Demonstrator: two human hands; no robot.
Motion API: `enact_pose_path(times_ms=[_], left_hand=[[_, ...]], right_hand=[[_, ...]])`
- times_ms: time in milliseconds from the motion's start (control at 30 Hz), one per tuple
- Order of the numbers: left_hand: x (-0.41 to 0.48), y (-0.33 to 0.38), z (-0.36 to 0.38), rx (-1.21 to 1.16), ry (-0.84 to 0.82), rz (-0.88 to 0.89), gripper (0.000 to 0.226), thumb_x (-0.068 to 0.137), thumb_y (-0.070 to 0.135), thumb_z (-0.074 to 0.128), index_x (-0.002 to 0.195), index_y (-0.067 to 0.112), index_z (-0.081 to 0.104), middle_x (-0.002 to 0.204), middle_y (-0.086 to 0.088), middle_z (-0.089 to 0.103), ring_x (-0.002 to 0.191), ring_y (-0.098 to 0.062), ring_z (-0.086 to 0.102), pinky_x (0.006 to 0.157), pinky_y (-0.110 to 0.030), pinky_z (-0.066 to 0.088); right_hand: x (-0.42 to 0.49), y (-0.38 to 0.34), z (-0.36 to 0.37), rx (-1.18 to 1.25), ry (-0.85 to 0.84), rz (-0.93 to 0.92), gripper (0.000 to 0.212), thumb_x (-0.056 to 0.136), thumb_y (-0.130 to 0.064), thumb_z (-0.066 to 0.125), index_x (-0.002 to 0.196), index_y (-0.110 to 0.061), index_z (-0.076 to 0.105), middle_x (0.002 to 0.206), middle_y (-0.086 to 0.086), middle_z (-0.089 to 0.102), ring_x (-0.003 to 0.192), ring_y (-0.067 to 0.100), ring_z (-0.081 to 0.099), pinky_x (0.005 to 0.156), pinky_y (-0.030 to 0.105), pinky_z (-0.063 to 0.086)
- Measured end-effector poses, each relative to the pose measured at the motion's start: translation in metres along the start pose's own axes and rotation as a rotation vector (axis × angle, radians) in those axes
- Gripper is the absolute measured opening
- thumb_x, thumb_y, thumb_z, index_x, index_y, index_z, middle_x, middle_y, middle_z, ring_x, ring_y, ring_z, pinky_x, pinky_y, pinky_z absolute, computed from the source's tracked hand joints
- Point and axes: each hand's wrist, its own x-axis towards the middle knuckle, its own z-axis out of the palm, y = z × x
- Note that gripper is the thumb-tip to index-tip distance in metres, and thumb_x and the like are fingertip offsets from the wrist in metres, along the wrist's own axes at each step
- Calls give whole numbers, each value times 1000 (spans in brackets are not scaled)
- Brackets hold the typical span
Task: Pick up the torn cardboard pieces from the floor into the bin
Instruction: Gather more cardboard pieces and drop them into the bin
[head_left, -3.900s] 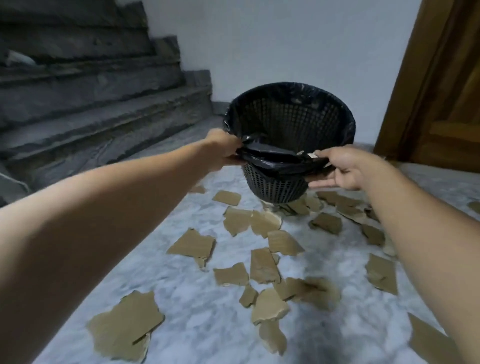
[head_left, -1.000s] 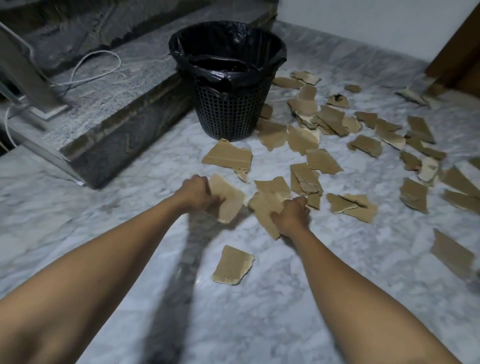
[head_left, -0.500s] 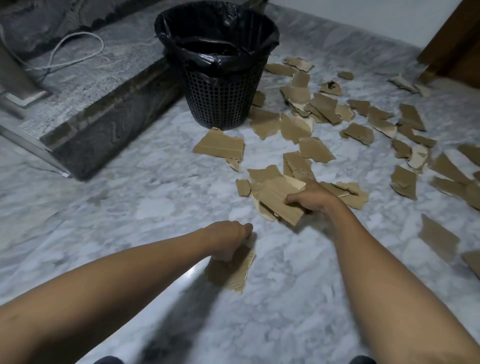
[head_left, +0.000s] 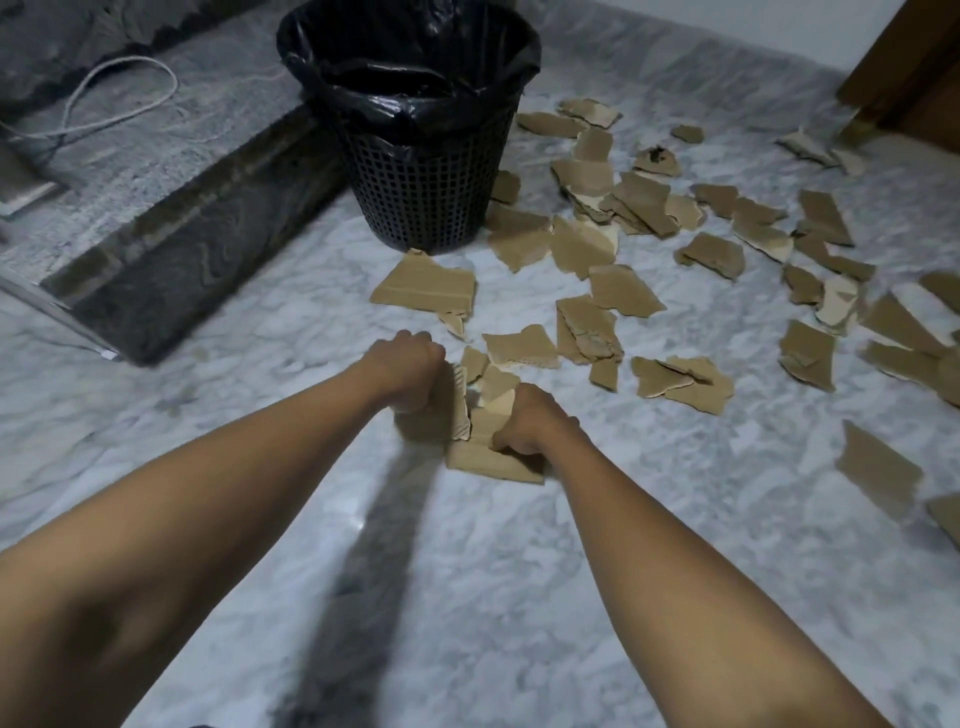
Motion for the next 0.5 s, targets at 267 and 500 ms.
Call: enact_pose_path(times_ms=[267, 500], left_hand=[[40, 39, -10, 57, 24, 294, 60, 82, 11, 66, 137, 25, 49, 159, -3, 16, 138, -29, 29, 91, -42, 51], [66, 63, -5, 43, -15, 308, 65, 78, 15, 63, 141, 11, 45, 163, -5, 6, 144, -31, 18, 106, -49, 41]], right_hand=[[-2, 38, -34, 102, -90, 10, 93, 66, -23, 91, 140, -8, 36, 134, 9, 51, 114, 26, 53, 88, 32, 49], [-3, 84, -77, 93, -102, 56, 54, 81, -30, 79, 123, -9, 53, 122, 9, 58, 88, 17, 53, 69, 27, 42]])
